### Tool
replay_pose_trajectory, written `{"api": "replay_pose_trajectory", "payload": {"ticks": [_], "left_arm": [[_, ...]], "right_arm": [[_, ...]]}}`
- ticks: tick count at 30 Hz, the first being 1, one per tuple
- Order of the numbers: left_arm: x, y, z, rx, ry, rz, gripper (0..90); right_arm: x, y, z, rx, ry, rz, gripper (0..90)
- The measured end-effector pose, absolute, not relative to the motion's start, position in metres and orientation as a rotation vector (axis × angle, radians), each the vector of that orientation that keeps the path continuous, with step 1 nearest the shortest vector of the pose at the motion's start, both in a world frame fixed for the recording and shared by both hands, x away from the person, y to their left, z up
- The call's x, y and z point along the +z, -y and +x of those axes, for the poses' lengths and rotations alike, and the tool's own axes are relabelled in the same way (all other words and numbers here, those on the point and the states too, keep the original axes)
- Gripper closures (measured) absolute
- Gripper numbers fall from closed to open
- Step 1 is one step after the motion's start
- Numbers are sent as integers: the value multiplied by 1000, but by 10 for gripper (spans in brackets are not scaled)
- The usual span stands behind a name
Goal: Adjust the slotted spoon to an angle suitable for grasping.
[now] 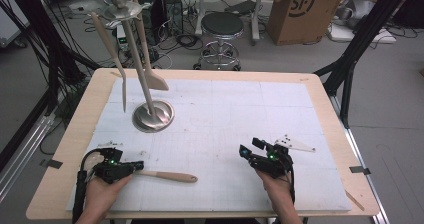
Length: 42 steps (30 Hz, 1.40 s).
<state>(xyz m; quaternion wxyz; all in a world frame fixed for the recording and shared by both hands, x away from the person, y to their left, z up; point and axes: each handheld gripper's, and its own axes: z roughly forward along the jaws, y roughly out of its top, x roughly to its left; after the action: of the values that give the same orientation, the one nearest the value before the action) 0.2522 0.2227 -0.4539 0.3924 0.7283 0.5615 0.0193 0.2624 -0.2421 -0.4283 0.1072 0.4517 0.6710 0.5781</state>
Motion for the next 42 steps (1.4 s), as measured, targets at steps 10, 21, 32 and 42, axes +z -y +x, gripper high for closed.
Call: {"api": "replay_pose_trajectory", "payload": {"ticks": [10, 21, 32, 42], "left_arm": [[-453, -216, 246, 35, -1366, 1814, 898], [-445, -183, 215, -105, -1200, 1848, 897], [-460, -143, 208, -179, -1124, 1960, 897], [-466, -134, 220, -235, -1140, 1915, 897]], "right_arm": [[-429, 244, 263, 1704, -1971, 1334, 301], [-430, 242, 263, 1696, -1979, 1333, 301], [-430, 243, 263, 1693, -1974, 1337, 301], [-430, 245, 263, 1693, -1965, 1350, 306]]}}
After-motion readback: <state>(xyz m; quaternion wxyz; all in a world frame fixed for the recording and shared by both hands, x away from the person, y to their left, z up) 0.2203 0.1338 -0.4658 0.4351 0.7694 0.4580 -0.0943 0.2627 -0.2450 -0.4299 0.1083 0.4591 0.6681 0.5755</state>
